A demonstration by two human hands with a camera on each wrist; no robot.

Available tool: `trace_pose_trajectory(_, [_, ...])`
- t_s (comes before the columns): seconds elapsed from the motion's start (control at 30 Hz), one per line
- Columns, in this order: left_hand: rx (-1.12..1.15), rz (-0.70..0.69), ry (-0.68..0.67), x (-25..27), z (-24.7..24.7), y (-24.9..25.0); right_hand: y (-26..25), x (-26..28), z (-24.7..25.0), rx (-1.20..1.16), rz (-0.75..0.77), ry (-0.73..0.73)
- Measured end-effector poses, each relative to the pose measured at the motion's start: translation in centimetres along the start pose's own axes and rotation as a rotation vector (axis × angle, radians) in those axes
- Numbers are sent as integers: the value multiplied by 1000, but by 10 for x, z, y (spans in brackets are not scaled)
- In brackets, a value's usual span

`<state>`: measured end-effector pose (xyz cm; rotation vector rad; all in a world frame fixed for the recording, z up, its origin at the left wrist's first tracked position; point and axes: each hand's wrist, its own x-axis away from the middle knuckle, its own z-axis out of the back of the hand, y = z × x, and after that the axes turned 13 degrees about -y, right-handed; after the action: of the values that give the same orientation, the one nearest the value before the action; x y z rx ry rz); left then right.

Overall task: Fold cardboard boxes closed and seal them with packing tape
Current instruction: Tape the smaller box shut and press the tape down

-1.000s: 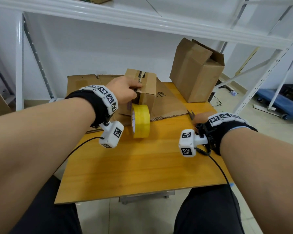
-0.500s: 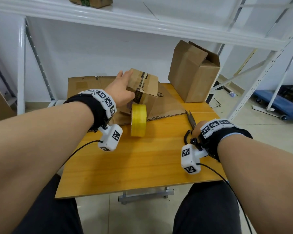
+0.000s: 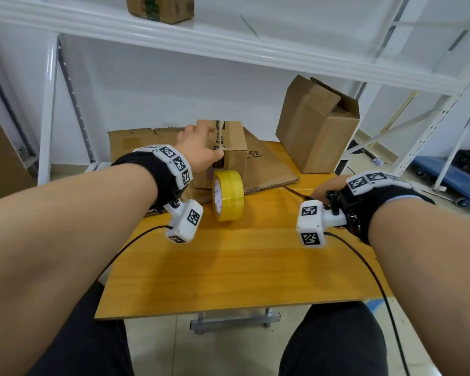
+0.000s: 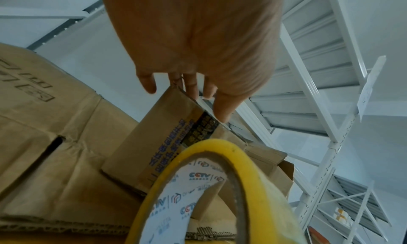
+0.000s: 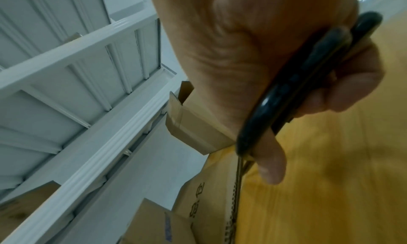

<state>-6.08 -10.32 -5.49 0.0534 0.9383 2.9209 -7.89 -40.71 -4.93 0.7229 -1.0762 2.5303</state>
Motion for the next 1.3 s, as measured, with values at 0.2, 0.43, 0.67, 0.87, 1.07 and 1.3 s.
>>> trace_pose_trajectory(0.2, [-1,0,-10,1,-2,1,-6,25,13,57,51,-3])
trace_pose_trajectory(0.43, [103,80,-43,-1,8,-8,-55,18,-17,-30,372,53])
trace_pose_trajectory(0.67, [179,-20,-56,-11,14,-19,-110,6,-38,56,672,23])
trace_pose_trajectory(0.87, [174,115,63,-7,17,-14,-129,-16,-62,90,700,-56])
trace_pose_trajectory(1.07, [534,348,-431,4,6,-7,-125,-29,-78,62,702,-7])
trace_pose_trajectory(1.3, [724,385,-647,2,-5,-16,-124,-28,-88,160,722,110])
